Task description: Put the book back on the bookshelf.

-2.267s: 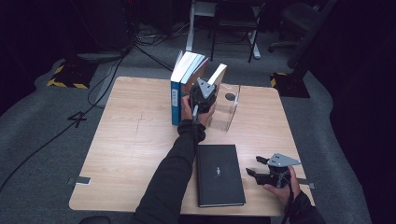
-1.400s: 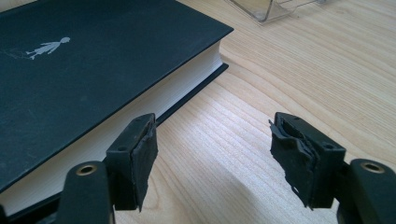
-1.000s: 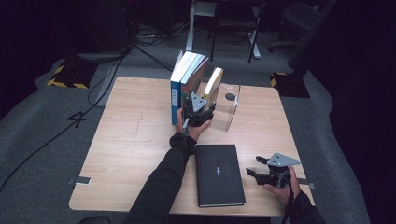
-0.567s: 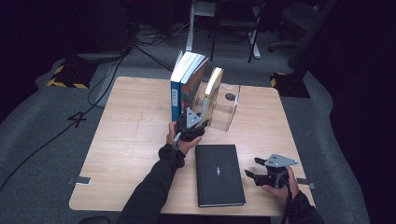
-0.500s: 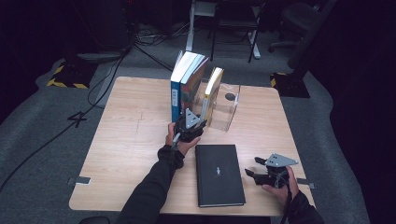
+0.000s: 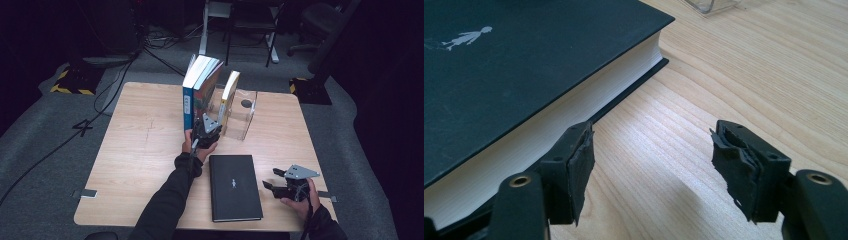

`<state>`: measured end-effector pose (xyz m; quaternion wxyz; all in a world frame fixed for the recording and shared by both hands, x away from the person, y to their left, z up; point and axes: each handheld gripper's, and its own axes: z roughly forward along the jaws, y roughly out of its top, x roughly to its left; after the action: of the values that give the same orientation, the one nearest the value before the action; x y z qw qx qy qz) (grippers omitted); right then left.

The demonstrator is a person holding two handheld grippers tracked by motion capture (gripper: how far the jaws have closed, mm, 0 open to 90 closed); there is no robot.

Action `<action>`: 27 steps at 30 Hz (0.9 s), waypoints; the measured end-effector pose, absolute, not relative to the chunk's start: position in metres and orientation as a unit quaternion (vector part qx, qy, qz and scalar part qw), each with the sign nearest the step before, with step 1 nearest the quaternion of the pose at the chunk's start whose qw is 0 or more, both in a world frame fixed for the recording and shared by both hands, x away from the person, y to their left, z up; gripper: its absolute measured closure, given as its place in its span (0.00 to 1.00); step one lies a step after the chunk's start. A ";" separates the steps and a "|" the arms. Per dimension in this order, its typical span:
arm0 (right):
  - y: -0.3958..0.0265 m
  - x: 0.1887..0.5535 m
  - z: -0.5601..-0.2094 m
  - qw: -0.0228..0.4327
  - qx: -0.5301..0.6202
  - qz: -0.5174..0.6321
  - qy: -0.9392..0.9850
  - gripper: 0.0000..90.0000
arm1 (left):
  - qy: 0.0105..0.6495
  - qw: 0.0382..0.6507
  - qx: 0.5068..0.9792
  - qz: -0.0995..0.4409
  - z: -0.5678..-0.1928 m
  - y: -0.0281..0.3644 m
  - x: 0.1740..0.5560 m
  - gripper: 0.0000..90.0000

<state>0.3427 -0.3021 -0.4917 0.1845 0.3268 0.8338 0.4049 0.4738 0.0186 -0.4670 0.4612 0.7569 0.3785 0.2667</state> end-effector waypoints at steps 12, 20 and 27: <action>-0.302 0.343 -0.493 0.183 0.325 0.402 0.836 0.37 | 0.395 0.462 0.750 0.262 -0.467 0.019 0.482 0.78; -0.301 0.343 -0.493 0.179 0.324 0.401 0.838 0.37 | 0.385 0.451 0.761 0.265 -0.467 0.021 0.478 0.67; -0.301 0.342 -0.493 0.181 0.322 0.402 0.838 0.37 | 0.342 0.430 0.793 0.262 -0.461 0.025 0.463 0.59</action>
<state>0.3422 -0.3007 -0.4927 0.1809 0.3220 0.8380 0.4016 0.4633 0.0251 -0.4609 0.4301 0.7933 0.3419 0.2622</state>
